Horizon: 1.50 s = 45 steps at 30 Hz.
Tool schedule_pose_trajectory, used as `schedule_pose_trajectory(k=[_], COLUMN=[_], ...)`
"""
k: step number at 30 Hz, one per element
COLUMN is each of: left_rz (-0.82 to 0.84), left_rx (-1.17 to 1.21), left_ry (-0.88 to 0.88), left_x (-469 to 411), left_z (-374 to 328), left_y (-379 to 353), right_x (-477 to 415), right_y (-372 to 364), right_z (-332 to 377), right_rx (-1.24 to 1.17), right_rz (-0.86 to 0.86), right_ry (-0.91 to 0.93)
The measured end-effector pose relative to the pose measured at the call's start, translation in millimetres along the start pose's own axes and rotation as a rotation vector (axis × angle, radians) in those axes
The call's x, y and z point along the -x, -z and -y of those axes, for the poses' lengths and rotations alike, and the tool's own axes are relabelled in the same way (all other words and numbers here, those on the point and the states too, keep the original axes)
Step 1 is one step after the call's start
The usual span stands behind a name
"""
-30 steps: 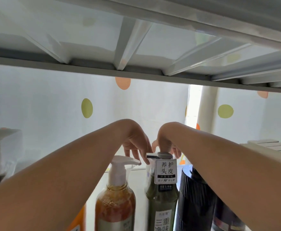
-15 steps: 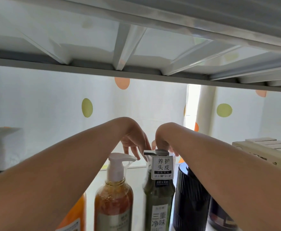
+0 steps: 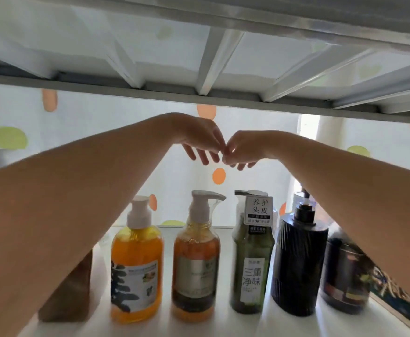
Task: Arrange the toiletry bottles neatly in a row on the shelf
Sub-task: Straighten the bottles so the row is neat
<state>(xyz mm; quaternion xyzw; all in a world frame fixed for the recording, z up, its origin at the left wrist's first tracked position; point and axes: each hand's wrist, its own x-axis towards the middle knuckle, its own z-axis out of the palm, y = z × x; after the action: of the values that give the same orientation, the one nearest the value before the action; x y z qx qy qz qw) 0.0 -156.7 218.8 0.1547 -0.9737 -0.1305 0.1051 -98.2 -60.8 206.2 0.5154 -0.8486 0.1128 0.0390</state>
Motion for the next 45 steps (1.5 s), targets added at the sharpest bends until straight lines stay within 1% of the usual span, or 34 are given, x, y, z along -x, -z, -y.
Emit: schedule_pose_trajectory(k=[2,4,8,12,16,18,22,27,31,36,41,45], left_rz=[-0.151,-0.237,-0.262,-0.284,-0.293,-0.285,-0.217,0.059,0.156,0.287,0.338,0.334], left_rx=[-0.006,-0.03,-0.192,-0.238,-0.326,-0.298,-0.272,-0.333,-0.308,-0.216,0.0,0.069], left_ry=[-0.015,-0.005,0.073,0.172,0.249,0.276,0.328,0.454,0.435,0.41,0.457,0.526], left_x=[19,38,67,95,112,118,129,136,137,129,125,121], left_z=[0,2,20,49,81,94,117,151,168,191,226,250], left_y=[8,18,34,34,38,47,72,97,112,119,117,119], right_x=[8,13,11,0,-11,-16,-29,-61,-88,-115,-133,-149], right_y=[5,10,4,-13,-31,-34,-31,-33,-33,-34,-48,-62], right_z=[14,31,61,90,121,136,163,192,200,199,211,221], right_rx=[-0.065,-0.127,-0.13,-0.139,-0.077,-0.08,-0.047,-0.003,-0.055,0.021,0.05,0.073], right_rz=[-0.062,-0.095,-0.066,-0.049,0.003,0.018,0.031,0.152,0.233,0.335,0.445,0.476], right_ry=[0.057,0.106,0.168,0.232,0.279,0.296,0.282,0.262,0.213,0.129,0.126,0.148])
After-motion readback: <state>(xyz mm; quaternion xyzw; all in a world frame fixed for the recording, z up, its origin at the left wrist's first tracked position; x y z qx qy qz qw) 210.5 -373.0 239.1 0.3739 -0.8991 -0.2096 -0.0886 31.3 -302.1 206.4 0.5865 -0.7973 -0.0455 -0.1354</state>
